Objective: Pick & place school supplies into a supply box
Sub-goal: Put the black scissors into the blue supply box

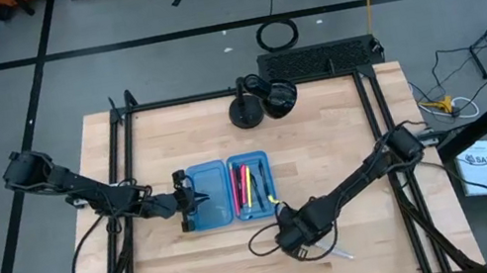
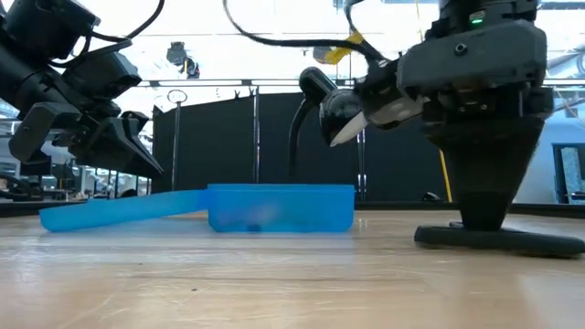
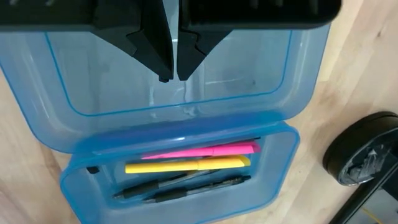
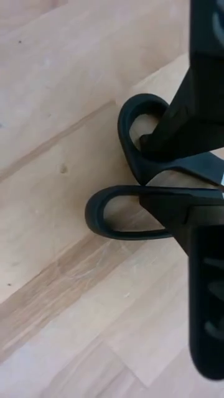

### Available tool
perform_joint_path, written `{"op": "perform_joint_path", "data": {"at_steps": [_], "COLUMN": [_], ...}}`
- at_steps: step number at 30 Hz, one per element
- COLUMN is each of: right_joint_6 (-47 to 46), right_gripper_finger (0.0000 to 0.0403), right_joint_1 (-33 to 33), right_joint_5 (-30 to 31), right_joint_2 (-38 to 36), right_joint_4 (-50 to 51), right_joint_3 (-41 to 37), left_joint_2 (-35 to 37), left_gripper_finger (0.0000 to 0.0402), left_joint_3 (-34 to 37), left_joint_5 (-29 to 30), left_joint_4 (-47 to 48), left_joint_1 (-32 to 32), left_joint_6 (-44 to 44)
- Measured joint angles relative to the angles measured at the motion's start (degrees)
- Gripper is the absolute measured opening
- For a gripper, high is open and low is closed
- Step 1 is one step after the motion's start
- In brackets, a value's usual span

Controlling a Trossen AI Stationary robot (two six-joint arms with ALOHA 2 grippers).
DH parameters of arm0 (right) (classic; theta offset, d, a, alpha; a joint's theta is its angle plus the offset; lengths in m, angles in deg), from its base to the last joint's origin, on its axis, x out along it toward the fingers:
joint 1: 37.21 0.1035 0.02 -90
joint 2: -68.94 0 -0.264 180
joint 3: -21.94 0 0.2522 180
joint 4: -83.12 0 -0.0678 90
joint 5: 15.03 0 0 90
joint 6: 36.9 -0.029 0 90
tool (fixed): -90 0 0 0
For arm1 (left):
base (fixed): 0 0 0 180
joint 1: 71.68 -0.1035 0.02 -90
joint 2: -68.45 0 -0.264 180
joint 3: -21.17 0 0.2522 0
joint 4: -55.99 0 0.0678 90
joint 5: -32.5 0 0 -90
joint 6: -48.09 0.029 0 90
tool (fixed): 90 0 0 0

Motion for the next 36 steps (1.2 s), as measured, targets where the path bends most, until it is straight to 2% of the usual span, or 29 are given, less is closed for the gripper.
{"op": "perform_joint_path", "data": {"at_steps": [9, 15, 23, 26, 30, 36], "right_joint_6": [-6.02, -8.33, -16.59, -16.43, -14.97, -10.65], "right_gripper_finger": [0.0071, 0.0071, 0.0071, 0.0071, 0.0071, 0.0071], "right_joint_1": [0.54, 1.14, -1.38, -3.8, -8.03, -14.24], "right_joint_5": [11.89, 16.21, 26.36, 26.13, 20.42, 16.09], "right_joint_2": [-9.98, -12.08, -14.85, -15.43, -16.52, -17.4], "right_joint_4": [-2.85, -7.71, -15.32, -16.83, -20.27, -24.33], "right_joint_3": [-0.04, -0.14, -0.04, -0.03, -0.06, 0.68], "left_joint_2": [0.0, 0.0, 0.0, 0.0, 0.0, 0.0], "left_gripper_finger": [0.0026, 0.0026, 0.0026, 0.0026, 0.0026, 0.0026], "left_joint_3": [0.0, 0.0, 0.0, 0.0, 0.0, -0.02], "left_joint_5": [0.0, 0.0, 0.02, 0.02, 0.02, 0.04], "left_joint_4": [-0.02, -0.02, -0.04, -0.07, -0.02, 1.05], "left_joint_1": [0.0, 0.0, 0.0, 0.0, 0.0, -0.01], "left_joint_6": [-0.1, -0.12, -1.07, -1.0, -1.05, -1.13]}}
